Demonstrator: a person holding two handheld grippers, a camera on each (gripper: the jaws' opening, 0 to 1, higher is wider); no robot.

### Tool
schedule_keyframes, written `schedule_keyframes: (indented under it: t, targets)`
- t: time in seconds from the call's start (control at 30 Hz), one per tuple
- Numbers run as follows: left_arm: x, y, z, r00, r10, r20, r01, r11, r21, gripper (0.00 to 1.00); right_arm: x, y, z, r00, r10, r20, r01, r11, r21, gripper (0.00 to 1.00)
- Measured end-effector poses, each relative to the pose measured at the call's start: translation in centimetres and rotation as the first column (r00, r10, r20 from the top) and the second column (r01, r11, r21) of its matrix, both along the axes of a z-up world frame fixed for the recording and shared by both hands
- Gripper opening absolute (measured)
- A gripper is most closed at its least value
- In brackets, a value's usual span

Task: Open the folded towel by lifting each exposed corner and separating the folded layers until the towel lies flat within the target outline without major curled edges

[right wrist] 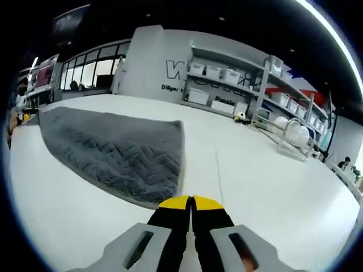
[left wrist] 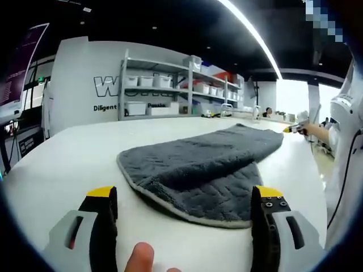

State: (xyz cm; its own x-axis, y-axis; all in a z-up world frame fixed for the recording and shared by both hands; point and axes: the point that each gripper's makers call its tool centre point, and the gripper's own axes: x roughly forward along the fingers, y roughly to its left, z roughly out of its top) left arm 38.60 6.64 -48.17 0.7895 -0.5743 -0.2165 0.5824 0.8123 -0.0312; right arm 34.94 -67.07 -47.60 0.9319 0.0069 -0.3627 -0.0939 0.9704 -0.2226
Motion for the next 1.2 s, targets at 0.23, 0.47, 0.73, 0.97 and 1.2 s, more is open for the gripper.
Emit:
schedule_keyframes:
  t: [0.23, 0.47, 0.73, 0.97, 1.2]
  targets:
    - [0.0, 0.0, -0.1, 1.0, 0.001, -0.001, -0.001, 1.0, 0.003, 0.97, 0.6, 1.5, 0.7, 0.999, 0.049, 0.001, -0.048, 0.998, -0.029, 0.0]
    - [0.0, 0.0, -0.1, 1.0, 0.001, -0.001, -0.001, 1.0, 0.006, 0.97, 1.4, 3.3, 2.6, 0.993, 0.111, 0.041, -0.109, 0.993, -0.049, 0.0]
    - [0.0, 0.1, -0.2, 1.0, 0.001, -0.001, -0.001, 1.0, 0.009, 0.96, 2.2, 6.5, 4.7, 0.976, 0.199, 0.085, -0.194, 0.979, -0.061, 0.0]
    - [0.0, 0.1, -0.2, 1.0, 0.001, -0.002, -0.001, 1.0, 0.011, 0.96, 2.8, 9.2, 6.5, 0.955, 0.269, 0.128, -0.266, 0.963, -0.043, 0.02]
    - [0.0, 0.1, -0.2, 1.0, 0.002, -0.004, -0.002, 1.0, 0.012, 0.96, 3.0, 11.8, 7.9, 0.931, 0.333, 0.147, -0.33, 0.943, -0.044, 0.06]
